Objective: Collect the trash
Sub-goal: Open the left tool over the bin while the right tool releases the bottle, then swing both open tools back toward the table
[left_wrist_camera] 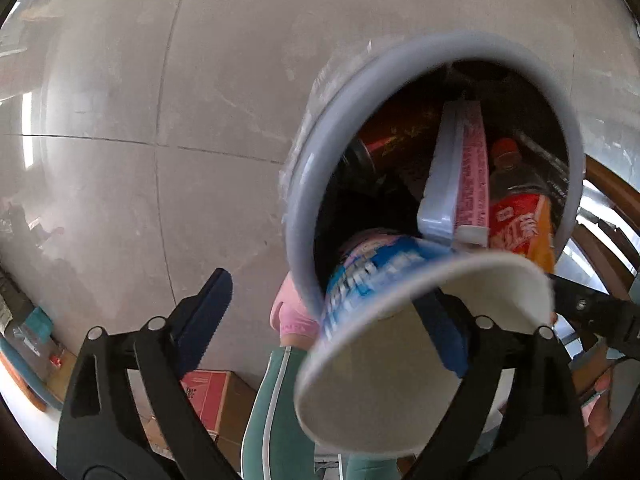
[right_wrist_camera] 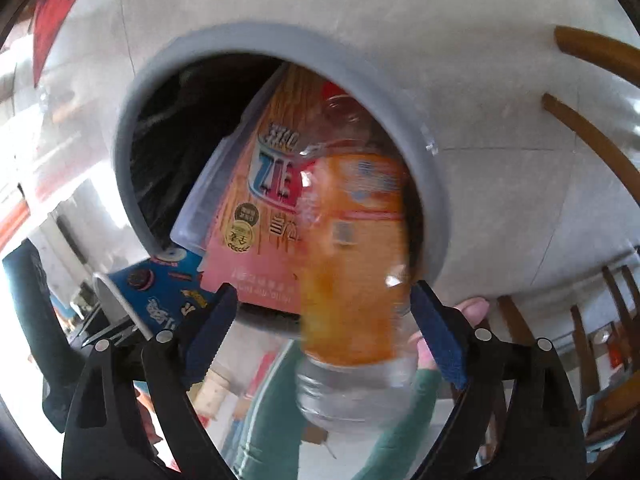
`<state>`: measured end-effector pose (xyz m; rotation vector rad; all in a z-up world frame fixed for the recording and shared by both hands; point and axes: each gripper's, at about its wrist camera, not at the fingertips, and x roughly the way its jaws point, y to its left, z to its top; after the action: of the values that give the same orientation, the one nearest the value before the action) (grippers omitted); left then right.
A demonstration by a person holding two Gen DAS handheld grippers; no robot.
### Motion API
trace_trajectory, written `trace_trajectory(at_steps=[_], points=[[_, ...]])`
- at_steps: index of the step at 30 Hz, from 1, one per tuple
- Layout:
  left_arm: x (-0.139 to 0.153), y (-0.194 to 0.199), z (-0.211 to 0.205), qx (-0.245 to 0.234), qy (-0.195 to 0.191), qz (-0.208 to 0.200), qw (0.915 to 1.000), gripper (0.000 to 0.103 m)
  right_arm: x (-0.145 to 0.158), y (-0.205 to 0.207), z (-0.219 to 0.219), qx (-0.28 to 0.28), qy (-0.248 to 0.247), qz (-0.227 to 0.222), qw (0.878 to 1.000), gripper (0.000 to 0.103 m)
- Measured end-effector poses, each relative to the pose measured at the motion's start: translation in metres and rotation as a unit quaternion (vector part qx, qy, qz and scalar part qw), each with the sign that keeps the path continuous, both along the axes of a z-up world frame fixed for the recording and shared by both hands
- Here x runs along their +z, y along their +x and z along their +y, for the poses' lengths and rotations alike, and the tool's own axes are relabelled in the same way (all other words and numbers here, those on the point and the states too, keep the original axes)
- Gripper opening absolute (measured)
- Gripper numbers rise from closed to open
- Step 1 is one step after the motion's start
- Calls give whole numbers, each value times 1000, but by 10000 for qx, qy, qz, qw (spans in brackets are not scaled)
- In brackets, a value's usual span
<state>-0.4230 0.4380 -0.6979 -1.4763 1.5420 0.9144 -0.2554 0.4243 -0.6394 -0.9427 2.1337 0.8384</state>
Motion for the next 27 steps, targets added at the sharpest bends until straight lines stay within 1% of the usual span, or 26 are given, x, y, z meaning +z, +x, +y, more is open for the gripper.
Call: trace_trajectory(at_steps=[2, 5, 6, 7, 9, 10, 11, 14, 16, 17, 19, 21, 22, 23, 24, 25, 26, 27], points=[[12, -3, 1, -4, 150, 83, 9999, 95, 16, 11, -2, -246, 91, 14, 9997, 87], [43, -12, 2, -21, 340, 117, 9993, 96, 45, 26, -10, -449, 327, -34, 9985, 87], [51, -14, 2, -2, 398, 83, 9992, 96, 58, 30, -11, -500, 432, -35, 9978, 87], [60, -16, 3, 49, 470, 29, 9989, 96, 64, 33, -13, -546, 515, -16, 9972, 87], [77, -21, 6, 162, 536, -87, 9984, 96, 92, 37, -18, -613, 718, -6, 9955, 87], [88, -23, 8, 223, 565, -143, 9981, 96, 106, 34, -12, -632, 805, -7, 9947, 87], [91, -25, 12, 243, 585, -167, 9979, 96, 115, 35, -10, -622, 887, -31, 9941, 87], [118, -26, 16, 280, 729, -259, 9966, 96, 164, 32, -14, -495, 1235, -129, 9910, 87], [143, -24, 20, 376, 821, -419, 9950, 96, 209, 29, -15, -400, 1623, -175, 9858, 87], [162, -24, 20, 425, 873, -518, 9939, 96, 227, 29, -16, -380, 1747, -178, 9837, 87], [192, -17, 17, 505, 930, -674, 9921, 96, 282, 28, -24, -389, 2177, -179, 9751, 87], [239, -9, 12, 504, 979, -874, 9901, 96, 325, 29, -32, -466, 2514, -161, 9666, 87], [265, -3, 12, 434, 1034, -1011, 9885, 96, 361, 33, -40, -579, 2760, -126, 9593, 87], [283, 5, 8, 355, 1071, -1109, 9874, 96, 386, 37, -46, -662, 2935, -120, 9536, 87], [317, 22, 7, 150, 1135, -1334, 9844, 96, 413, 43, -54, -763, 3146, -144, 9460, 87], [347, 38, 6, -59, 1225, -1563, 9801, 96, 450, 55, -67, -921, 3491, -189, 9323, 87], [370, 50, 6, -219, 1321, -1693, 9764, 96, 476, 64, -78, -987, 3713, -236, 9229, 87], [411, 72, 2, -467, 1516, -1922, 9684, 96, 502, 74, -90, -1036, 3906, -319, 9142, 87]])
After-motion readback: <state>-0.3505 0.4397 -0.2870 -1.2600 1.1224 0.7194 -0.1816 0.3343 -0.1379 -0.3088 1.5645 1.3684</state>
